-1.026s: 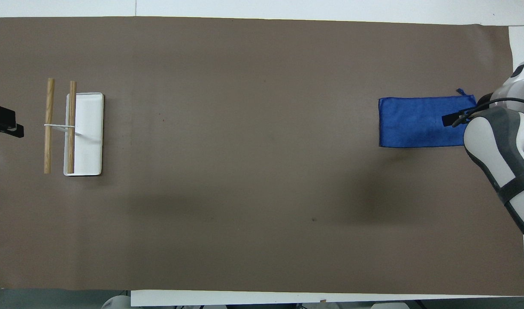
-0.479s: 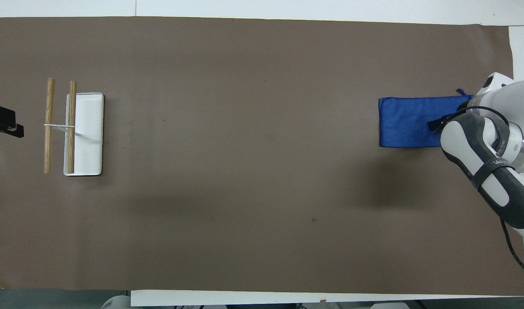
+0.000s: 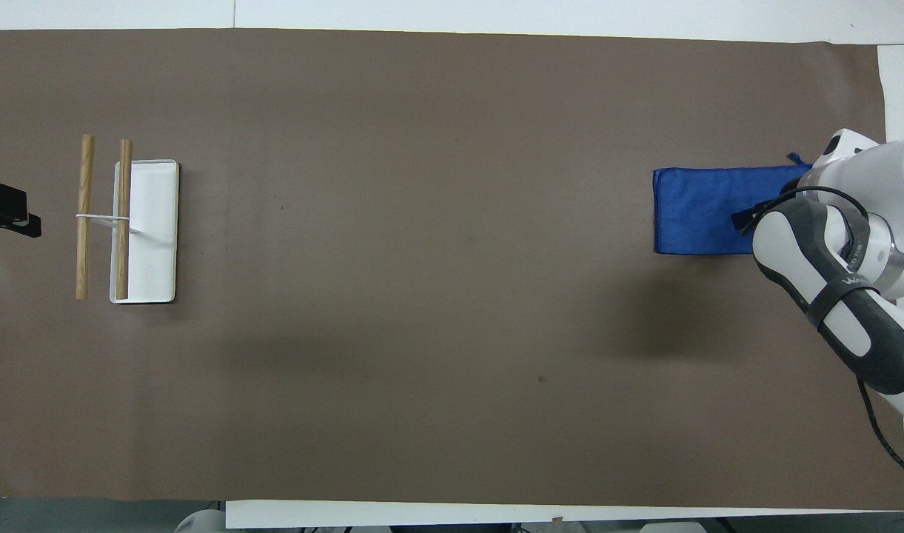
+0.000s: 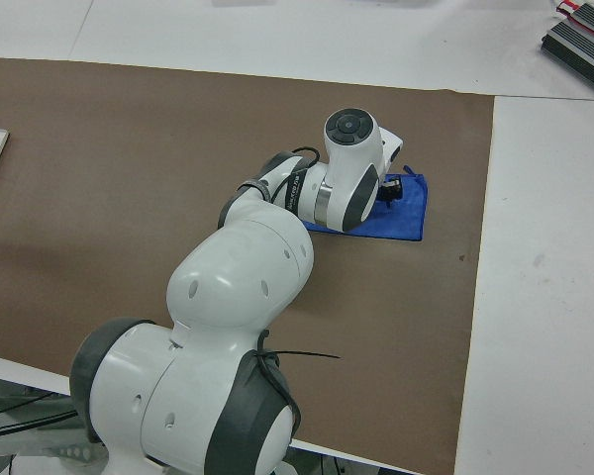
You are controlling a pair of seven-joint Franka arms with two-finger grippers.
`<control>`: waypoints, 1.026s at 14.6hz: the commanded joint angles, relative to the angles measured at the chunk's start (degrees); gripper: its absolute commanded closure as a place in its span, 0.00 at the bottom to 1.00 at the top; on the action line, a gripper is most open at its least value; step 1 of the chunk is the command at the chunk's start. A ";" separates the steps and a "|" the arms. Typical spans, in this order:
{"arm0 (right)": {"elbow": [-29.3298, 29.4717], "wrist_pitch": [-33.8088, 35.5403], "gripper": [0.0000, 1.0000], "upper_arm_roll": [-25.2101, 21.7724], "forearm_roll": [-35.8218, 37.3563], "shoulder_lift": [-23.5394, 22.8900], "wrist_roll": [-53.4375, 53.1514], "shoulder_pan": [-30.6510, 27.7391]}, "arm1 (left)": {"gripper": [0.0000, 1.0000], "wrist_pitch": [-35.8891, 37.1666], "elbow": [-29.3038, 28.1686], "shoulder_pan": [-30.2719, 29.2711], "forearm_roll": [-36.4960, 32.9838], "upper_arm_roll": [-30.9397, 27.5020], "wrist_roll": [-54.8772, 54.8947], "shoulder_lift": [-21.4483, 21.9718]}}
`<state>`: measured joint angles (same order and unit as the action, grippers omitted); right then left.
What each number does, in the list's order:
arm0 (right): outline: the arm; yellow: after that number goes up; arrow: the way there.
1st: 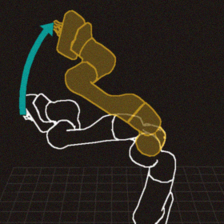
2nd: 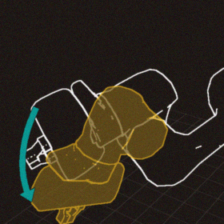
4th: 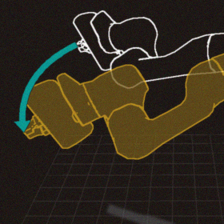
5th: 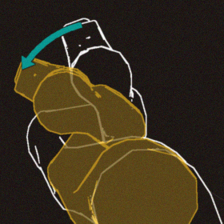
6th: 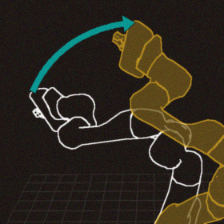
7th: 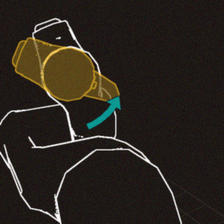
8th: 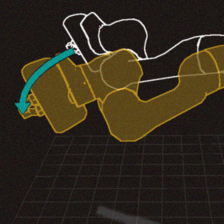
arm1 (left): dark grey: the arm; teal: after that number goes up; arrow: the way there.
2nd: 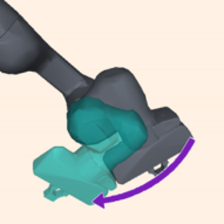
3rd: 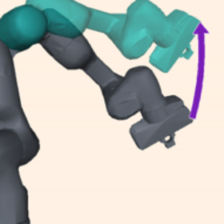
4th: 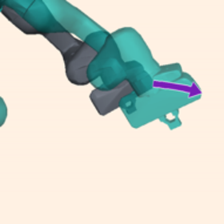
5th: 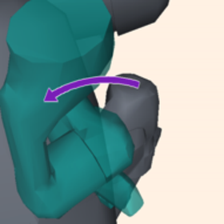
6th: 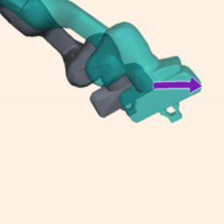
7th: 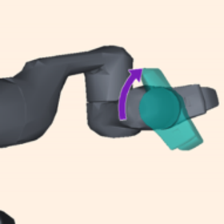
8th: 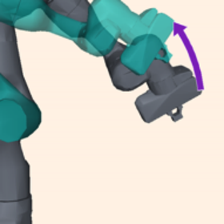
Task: Right arm passes towel to left arm to hang
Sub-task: 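Close the right gripper on the blue towel's edge and lift, then carry the towel with the right gripper toward the left gripper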
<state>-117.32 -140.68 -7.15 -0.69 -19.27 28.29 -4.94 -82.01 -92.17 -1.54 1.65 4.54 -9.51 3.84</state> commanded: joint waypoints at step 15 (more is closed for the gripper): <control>11.14 27.71 1.00 8.98 -6.43 3.01 -16.56 -2.01 | 0.00 -1.14 -1.34 -0.22 0.72 -0.06 0.54 0.90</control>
<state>-108.33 -117.99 -1.29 -6.40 -17.27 17.81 -5.88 -82.01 -92.17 -1.54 1.65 4.54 -9.51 3.84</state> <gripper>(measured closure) 0.890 0.000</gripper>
